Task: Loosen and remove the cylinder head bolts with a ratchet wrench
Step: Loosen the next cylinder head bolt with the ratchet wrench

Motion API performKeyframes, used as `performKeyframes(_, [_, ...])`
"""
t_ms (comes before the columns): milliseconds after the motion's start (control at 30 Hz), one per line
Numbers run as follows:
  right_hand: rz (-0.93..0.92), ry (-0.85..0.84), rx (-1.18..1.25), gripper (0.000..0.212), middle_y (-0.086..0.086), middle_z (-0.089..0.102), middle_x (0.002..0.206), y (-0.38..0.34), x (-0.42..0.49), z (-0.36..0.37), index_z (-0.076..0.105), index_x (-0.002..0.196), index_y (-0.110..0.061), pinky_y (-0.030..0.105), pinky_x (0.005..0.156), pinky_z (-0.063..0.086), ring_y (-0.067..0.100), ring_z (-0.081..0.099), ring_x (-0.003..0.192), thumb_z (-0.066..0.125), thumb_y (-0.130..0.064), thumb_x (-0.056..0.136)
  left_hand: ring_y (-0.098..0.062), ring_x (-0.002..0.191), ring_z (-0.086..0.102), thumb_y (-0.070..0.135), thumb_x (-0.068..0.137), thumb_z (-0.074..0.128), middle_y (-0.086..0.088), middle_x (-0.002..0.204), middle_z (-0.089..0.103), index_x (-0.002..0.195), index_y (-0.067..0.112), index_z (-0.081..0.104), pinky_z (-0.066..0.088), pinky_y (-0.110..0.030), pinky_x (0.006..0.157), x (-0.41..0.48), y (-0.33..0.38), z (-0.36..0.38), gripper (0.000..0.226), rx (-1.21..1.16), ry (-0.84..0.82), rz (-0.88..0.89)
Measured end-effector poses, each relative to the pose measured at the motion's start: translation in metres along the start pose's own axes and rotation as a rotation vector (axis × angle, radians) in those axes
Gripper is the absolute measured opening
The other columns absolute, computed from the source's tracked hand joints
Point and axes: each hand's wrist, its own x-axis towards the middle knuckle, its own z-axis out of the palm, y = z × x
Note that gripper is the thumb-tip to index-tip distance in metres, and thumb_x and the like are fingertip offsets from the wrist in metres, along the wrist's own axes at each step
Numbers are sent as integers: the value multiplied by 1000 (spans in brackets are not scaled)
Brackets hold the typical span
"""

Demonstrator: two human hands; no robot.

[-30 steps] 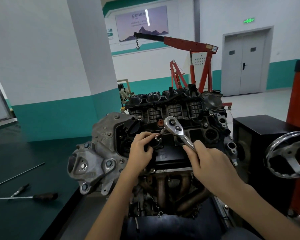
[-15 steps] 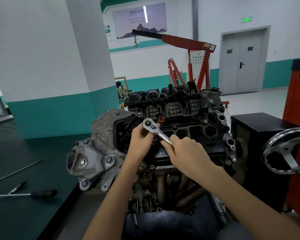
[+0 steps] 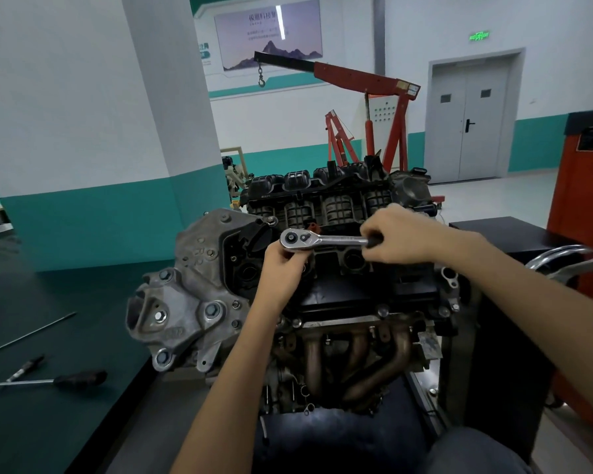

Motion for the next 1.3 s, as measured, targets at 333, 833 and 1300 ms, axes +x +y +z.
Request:
performKeyframes(333, [127,269,616,28,4,50,66,-79,-58,117,38,70,-20,25,51,38,13,49,54,57,-28,89,2,53,37,19,96,60,14,51,40,61,22,42,33,-12,54,-6,-6,19,39,-147,221,-72])
performKeyframes(833, [-116,-11,12,14,-5,56,69,2,-19,16,50,79,-25,20,52,42,7,56,55,57,-25,91,1,52,38,5,93,55,-3,58,46,81,10,67,35,-14,53,-6,-3,6,17,-37,106,-43])
performKeyframes(1300, [99,191,560,14,3,50,73,-71,-55,123,41,86,-16,14,47,39,12,49,56,55,-18,88,-7,55,33,23,95,61,12,53,36,53,28,46,33,-24,58,-4,-2,6,45,-28,71,-96])
